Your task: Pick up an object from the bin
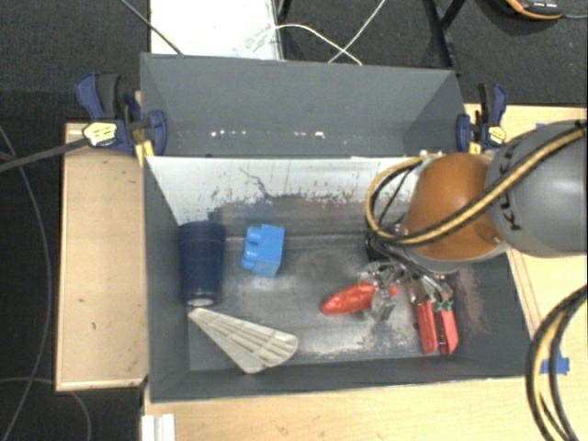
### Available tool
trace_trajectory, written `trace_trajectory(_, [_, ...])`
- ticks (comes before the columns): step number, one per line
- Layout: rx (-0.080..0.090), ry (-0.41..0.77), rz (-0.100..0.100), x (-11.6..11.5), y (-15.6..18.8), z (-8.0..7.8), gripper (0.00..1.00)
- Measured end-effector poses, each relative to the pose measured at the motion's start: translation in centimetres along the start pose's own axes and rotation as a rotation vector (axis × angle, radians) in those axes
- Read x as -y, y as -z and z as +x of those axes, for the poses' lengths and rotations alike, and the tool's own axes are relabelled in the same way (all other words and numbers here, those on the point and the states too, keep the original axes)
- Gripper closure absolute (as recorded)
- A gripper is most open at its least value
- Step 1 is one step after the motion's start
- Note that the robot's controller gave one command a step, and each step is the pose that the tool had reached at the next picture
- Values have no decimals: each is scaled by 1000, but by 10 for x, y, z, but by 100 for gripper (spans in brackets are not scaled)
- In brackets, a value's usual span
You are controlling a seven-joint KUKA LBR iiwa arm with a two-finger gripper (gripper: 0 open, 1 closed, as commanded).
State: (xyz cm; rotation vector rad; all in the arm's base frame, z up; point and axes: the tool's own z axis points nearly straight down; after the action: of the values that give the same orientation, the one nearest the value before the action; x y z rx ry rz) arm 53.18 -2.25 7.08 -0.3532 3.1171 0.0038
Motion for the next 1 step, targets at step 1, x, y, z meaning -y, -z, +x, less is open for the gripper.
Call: trace_trajectory(1, [-5, -1, -2, -1, 42, 1, 100])
